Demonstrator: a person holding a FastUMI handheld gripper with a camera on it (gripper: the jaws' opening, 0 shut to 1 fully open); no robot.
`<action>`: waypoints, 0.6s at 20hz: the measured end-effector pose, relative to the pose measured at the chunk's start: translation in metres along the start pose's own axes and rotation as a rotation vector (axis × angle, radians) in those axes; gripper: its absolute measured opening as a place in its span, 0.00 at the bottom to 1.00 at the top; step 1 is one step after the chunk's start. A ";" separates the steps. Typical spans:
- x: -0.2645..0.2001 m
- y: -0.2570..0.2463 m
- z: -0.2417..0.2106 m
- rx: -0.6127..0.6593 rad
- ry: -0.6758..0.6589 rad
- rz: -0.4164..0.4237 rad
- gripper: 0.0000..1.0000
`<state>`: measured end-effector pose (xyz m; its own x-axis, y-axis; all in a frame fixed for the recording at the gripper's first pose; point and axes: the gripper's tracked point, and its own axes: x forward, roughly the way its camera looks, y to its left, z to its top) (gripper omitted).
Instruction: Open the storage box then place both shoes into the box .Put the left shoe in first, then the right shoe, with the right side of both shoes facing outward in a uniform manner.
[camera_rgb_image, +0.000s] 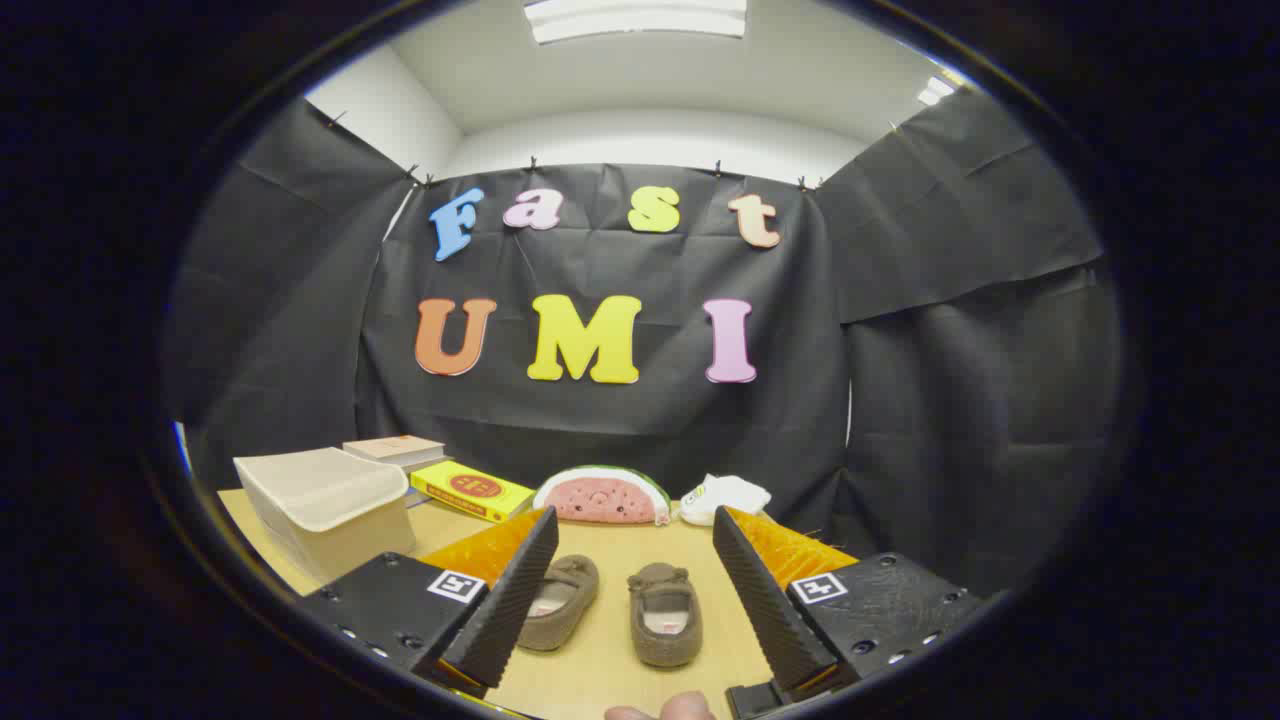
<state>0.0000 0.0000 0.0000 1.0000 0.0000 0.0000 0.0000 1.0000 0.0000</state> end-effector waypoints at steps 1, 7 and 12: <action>0.000 0.002 -0.001 0.019 0.004 0.009 0.95; 0.003 0.010 -0.002 0.029 0.000 0.021 0.95; 0.008 0.014 -0.004 0.011 -0.007 0.017 0.95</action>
<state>0.0085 0.0144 -0.0037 0.9998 0.0167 0.0072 -0.0168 0.9998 0.0112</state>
